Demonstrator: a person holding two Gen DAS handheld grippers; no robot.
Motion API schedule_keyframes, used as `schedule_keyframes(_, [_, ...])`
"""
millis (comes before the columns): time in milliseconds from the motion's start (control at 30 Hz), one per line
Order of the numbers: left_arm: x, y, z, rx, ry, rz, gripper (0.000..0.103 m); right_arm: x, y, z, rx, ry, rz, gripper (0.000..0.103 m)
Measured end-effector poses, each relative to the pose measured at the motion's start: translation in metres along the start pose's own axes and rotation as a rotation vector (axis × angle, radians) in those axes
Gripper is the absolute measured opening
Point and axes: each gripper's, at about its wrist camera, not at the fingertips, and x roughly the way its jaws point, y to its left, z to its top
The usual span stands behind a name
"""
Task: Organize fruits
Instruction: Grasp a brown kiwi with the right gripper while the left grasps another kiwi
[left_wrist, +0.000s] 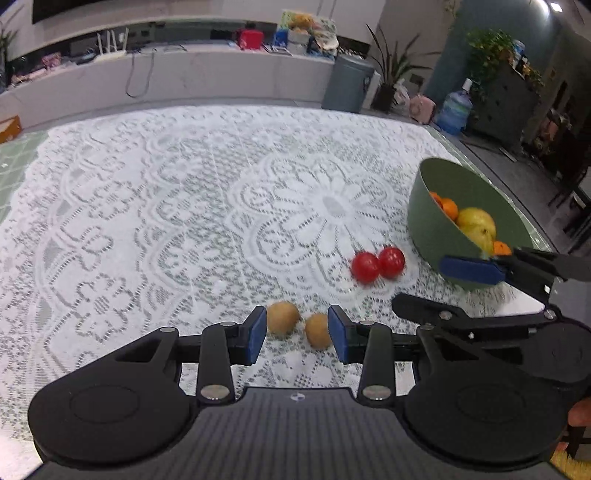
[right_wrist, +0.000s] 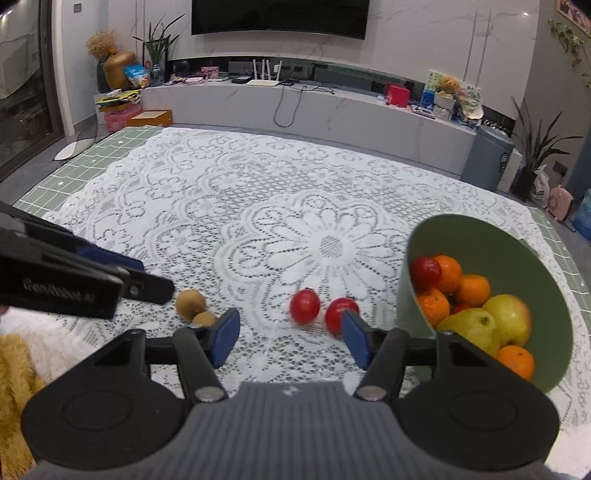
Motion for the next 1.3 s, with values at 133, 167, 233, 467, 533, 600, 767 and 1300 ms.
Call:
schedule_keyframes(133, [0.01, -0.001, -0.003, 0.015, 0.026, -0.017, 0.042, 0.011, 0.0, 0.002, 0.009, 0.037, -0.011, 0.047])
schedule_keyframes(167, [0.013, -0.001, -0.003, 0.014, 0.028, -0.013, 0.041, 0.013, 0.0, 0.002, 0.01, 0.047, -0.002, 0.045])
schedule_keyframes(233, [0.018, 0.003, -0.003, 0.007, 0.035, -0.004, 0.039, 0.017, 0.002, 0.003, -0.003, 0.061, 0.017, 0.044])
schedule_keyframes(467, [0.032, 0.023, 0.0, -0.064, 0.062, -0.027, 0.034, 0.027, 0.023, 0.0, -0.099, 0.089, 0.1, 0.044])
schedule_keyframes(533, [0.034, 0.026, -0.001, -0.078, 0.063, -0.04, 0.034, 0.031, 0.026, 0.0, -0.103, 0.1, 0.126, 0.042])
schedule_keyframes(600, [0.036, 0.028, 0.0, -0.085, 0.06, -0.052, 0.034, 0.035, 0.027, 0.001, -0.098, 0.114, 0.146, 0.037])
schedule_keyframes(767, [0.044, 0.031, 0.0, -0.102, 0.073, -0.067, 0.032, 0.045, 0.029, 0.002, -0.073, 0.143, 0.189, 0.032])
schedule_keyframes(1300, [0.054, 0.035, -0.001, -0.129, 0.07, -0.134, 0.029, 0.069, 0.028, 0.005, 0.004, 0.204, 0.222, 0.023])
